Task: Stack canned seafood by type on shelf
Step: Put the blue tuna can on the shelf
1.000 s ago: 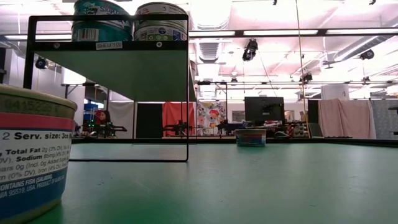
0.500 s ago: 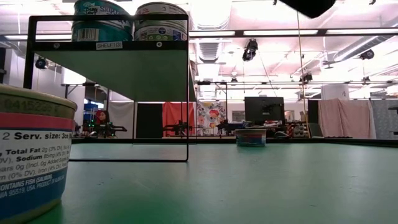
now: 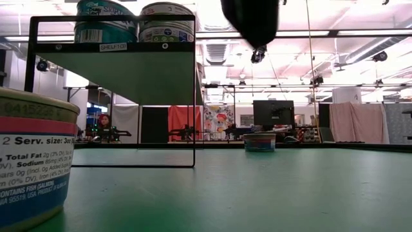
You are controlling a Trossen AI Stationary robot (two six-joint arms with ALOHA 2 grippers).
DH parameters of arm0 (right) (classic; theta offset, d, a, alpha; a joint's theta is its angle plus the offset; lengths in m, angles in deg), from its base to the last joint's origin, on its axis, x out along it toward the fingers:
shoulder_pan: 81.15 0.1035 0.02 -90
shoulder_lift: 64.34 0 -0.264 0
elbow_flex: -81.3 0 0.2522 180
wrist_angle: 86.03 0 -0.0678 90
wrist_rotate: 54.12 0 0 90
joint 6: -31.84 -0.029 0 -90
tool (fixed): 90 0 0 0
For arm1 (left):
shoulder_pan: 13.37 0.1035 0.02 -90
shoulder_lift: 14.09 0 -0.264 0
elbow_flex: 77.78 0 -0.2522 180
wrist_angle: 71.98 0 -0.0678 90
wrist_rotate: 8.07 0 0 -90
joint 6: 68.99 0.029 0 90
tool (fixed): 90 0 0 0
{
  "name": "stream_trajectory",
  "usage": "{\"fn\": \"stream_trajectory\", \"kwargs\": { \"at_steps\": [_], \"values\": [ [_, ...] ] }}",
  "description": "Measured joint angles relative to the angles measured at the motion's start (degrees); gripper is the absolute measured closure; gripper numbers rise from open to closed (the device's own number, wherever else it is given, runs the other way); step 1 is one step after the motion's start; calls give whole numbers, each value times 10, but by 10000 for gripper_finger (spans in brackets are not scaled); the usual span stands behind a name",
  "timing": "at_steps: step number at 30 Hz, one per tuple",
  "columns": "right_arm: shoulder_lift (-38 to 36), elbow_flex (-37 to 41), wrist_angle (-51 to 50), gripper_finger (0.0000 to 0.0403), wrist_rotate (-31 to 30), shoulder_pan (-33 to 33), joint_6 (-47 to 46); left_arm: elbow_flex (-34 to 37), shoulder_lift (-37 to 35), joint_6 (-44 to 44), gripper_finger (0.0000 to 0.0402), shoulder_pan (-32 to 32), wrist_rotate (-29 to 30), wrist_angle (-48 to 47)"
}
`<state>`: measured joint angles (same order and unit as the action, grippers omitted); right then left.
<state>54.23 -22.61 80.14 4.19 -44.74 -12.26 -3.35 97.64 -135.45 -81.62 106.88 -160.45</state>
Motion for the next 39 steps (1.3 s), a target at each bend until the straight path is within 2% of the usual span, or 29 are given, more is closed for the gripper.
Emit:
{"fn": "stream_trajectory", "kwargs": {
  "at_steps": [11, 13, 17, 22, 25, 28, 34, 39],
  "values": [
    [54, -63, 3, 390, 1, -14, 54, 0, 13, -20, 402, -1, 1, 7],
    [55, -65, 4, 390, 2, -14, 64, 0, 13, -67, 402, -1, 14, 3],
    [52, -64, 0, 390, 2, -13, 77, -11, 2, -239, 402, 1, 30, -40],
    [44, -64, -37, 390, 7, -13, 89, -14, -13, -288, 402, -1, 97, -38],
    [28, -64, -127, 390, 8, -12, 68, -14, -40, -266, 402, 2, 82, -37],
    [4, -64, -223, 390, 5, -5, 47, -3, -69, -222, 402, 8, 81, 9],
    [-36, -61, -362, 390, 2, 3, 65, 46, -127, -61, 402, 52, 77, 178],
    [-64, -42, -377, 390, 14, 0, 136, 146, -163, 111, 402, 112, 18, 356]
  ]
}}
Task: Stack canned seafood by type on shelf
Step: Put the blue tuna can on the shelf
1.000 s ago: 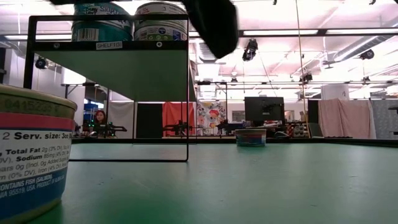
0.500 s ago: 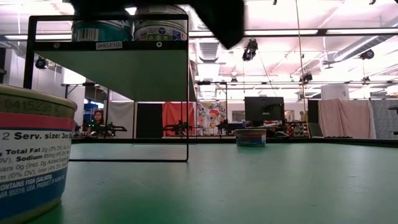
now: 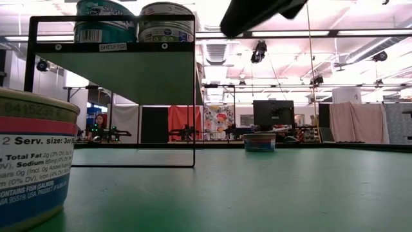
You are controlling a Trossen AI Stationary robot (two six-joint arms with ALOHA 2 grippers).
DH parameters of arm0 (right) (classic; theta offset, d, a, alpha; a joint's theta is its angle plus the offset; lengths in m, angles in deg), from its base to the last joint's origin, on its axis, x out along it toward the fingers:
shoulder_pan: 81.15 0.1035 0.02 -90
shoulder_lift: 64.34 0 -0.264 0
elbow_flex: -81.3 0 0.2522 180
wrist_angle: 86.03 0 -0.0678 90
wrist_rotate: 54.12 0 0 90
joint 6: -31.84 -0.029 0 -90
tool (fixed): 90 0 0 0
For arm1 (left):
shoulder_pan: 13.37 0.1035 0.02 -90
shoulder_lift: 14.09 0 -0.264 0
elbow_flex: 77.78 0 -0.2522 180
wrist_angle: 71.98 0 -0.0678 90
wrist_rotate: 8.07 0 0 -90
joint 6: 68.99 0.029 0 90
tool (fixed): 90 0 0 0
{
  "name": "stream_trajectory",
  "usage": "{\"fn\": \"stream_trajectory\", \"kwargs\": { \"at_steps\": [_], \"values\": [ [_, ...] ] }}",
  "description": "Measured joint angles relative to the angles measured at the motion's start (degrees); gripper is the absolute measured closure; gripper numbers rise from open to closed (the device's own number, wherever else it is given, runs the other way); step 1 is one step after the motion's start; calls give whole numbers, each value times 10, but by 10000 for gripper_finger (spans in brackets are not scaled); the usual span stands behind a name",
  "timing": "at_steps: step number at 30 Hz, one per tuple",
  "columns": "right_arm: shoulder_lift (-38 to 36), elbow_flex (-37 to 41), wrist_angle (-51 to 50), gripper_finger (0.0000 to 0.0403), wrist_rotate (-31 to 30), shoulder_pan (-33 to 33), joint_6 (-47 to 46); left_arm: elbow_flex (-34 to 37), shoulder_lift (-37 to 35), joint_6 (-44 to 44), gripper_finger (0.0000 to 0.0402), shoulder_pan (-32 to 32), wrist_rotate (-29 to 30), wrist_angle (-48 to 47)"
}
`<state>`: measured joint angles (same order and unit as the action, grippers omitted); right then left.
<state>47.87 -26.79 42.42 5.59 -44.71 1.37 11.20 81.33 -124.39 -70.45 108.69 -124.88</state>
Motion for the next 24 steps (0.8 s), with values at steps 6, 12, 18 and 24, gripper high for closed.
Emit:
{"fn": "stream_trajectory", "kwargs": {
  "at_steps": [6, 12, 18, 24],
  "values": [
    [-53, 39, -3, 390, 57, -7, 65, 124, -66, 46, 402, 52, -148, 238],
    [-109, 76, -4, 390, 64, -7, 69, 137, -111, -203, 402, 63, -157, 94],
    [-143, 105, -1, 390, 65, -7, 62, 130, -111, -341, 402, 63, -155, -35],
    [-158, 123, -18, 390, 67, -3, 38, 128, -103, -364, 402, 63, -173, -48]
  ]
}}
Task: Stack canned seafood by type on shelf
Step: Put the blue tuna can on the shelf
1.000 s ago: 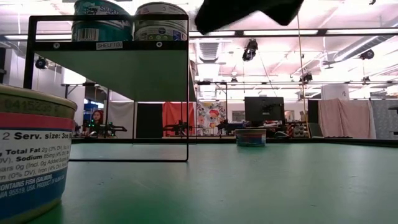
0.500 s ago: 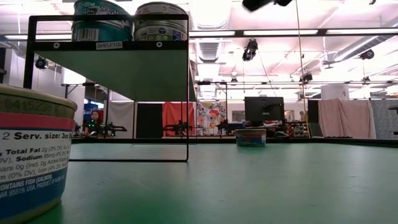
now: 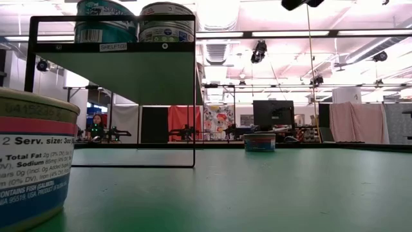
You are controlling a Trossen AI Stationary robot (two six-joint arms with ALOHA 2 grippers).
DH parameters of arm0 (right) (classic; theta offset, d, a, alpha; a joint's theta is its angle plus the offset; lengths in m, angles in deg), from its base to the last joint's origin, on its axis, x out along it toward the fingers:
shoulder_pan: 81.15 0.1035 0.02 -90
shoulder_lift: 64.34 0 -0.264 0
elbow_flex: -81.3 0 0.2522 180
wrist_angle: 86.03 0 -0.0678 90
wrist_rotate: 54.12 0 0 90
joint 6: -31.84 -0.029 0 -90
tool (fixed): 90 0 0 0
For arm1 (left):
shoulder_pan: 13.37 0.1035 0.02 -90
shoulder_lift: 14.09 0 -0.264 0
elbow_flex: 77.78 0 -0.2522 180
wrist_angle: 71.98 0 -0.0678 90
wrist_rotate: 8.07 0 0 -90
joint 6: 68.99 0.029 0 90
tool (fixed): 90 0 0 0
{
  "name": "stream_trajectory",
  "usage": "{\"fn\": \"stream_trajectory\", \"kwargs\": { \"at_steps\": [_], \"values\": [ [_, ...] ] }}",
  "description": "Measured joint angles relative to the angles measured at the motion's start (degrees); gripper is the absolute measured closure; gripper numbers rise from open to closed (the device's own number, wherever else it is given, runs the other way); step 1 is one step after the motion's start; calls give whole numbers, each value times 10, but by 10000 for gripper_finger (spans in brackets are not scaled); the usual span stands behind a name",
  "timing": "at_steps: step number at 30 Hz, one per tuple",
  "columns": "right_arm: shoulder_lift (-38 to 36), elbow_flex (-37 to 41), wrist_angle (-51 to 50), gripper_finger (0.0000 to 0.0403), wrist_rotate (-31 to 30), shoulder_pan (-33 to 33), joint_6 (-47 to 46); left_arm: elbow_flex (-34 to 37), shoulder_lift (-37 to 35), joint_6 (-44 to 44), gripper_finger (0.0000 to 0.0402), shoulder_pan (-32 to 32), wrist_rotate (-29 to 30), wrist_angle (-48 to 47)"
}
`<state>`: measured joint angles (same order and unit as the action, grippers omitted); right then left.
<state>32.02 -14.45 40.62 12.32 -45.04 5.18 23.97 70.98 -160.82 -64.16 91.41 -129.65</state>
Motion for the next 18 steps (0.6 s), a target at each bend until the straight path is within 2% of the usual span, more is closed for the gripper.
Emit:
{"fn": "stream_trajectory", "kwargs": {
  "at_steps": [3, 7, 10, 18],
  "values": [
    [-7, 16, -11, 390, 1, 4, 3, 0, 6, -22, 402, -2, -15, -24],
    [-26, 36, -32, 390, 47, 4, 16, 0, 10, -51, 402, -4, -30, -48],
    [-47, 52, -36, 390, 57, 2, 45, 0, 11, -77, 398, -1, -30, -65],
    [-94, 78, -11, 390, 75, -26, 75, 2, 24, -113, 339, -1, -34, -81]
  ]
}}
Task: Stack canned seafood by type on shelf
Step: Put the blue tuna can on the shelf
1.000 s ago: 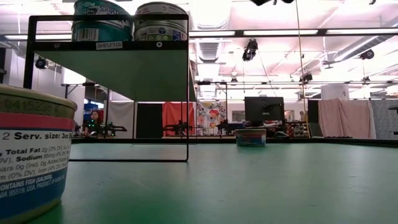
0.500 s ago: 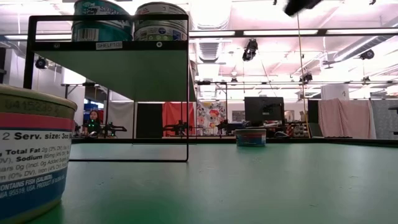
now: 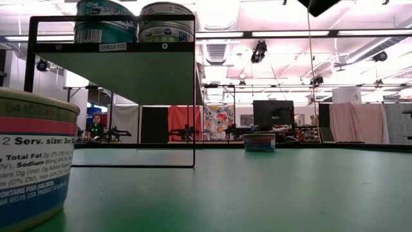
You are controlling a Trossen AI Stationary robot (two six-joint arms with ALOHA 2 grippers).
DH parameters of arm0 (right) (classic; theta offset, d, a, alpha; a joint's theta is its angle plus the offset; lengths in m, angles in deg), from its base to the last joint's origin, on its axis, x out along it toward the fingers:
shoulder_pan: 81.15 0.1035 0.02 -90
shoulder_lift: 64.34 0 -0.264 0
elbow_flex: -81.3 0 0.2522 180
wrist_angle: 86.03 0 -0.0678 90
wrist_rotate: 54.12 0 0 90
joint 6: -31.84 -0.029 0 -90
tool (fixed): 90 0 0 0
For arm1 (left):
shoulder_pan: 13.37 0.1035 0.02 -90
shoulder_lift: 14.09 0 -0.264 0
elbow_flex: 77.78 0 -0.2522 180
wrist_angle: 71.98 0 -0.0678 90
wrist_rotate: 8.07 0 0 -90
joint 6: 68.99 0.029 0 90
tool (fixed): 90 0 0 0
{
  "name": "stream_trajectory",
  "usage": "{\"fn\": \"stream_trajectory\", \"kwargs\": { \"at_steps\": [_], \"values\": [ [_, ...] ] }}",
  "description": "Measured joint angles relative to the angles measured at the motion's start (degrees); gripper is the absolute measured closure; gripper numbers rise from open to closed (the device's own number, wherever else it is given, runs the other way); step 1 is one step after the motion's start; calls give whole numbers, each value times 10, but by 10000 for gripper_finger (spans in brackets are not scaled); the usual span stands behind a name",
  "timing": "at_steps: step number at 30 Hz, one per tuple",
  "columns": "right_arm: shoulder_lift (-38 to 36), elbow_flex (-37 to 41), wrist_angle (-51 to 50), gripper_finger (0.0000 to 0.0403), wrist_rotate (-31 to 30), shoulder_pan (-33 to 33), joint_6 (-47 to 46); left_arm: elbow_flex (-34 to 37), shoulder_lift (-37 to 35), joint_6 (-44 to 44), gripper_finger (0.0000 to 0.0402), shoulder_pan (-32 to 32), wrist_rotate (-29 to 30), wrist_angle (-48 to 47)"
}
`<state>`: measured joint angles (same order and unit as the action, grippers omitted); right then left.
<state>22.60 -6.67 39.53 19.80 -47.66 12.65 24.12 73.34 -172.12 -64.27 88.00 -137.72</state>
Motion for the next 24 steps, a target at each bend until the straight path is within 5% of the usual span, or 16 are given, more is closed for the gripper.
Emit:
{"fn": "stream_trajectory", "kwargs": {
  "at_steps": [9, 24],
  "values": [
    [1, 4, 7, 390, 2, 5, -11, -2, 31, 29, 283, -1, -55, 3],
    [1, 9, 7, 390, 2, 5, 19, 15, 33, 45, 281, 0, -51, 3]
  ]
}}
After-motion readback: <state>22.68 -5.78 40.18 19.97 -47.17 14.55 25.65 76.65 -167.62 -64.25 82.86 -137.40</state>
